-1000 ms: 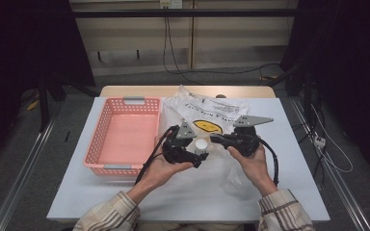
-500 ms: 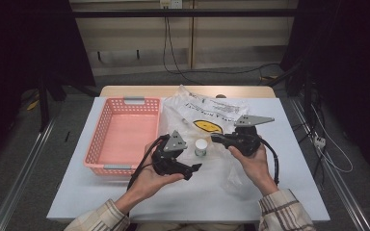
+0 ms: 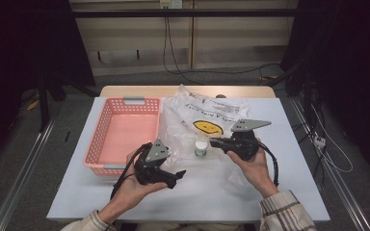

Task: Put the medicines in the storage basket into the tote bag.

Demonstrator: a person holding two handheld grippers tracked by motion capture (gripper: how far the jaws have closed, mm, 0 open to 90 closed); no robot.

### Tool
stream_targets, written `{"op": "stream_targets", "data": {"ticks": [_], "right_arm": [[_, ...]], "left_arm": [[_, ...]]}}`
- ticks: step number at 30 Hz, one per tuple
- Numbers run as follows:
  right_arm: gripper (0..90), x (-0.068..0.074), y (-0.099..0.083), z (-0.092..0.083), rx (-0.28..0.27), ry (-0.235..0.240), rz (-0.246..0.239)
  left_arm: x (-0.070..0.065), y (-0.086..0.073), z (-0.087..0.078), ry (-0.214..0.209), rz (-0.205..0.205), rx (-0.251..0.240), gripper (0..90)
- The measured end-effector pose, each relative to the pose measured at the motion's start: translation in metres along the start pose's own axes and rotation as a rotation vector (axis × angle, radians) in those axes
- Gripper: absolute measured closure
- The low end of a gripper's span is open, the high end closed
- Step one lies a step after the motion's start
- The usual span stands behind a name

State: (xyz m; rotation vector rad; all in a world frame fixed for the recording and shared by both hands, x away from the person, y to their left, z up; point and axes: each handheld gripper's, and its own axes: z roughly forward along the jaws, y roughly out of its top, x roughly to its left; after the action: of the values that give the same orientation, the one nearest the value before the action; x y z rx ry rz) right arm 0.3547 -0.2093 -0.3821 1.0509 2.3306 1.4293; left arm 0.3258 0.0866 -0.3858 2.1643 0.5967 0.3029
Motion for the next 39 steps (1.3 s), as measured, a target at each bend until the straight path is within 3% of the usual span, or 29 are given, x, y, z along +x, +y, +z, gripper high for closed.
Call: {"op": "stream_targets", "data": {"ticks": [8,14,28,31,35,39], "right_arm": [[89.8,0.003,-0.014,0.005,0.054,0.011,0.012],[80.5,0.007,-0.018,0.005,0.062,0.004,0.012],[33.5,0.016,-0.021,-0.015,0.013,-0.043,0.011],[20.7,0.019,-0.022,-0.022,0.007,-0.077,0.017],[15.9,0.019,-0.027,-0.035,-0.020,-0.120,0.040],[17.0,0.018,-0.036,-0.044,-0.018,-0.135,0.056]], "left_arm": [[-0.012,-0.017,-0.011,0.001,0.009,0.000,10.2],[-0.015,-0.031,-0.017,0.003,-0.002,-0.007,11.4],[-0.018,-0.051,-0.025,0.006,-0.005,0.003,11.9],[-0.018,-0.055,-0.027,0.003,-0.014,0.002,11.9],[-0.015,-0.060,-0.031,0.008,-0.029,0.001,12.0],[-0.014,-0.065,-0.033,0.007,-0.025,0.012,13.4]]}}
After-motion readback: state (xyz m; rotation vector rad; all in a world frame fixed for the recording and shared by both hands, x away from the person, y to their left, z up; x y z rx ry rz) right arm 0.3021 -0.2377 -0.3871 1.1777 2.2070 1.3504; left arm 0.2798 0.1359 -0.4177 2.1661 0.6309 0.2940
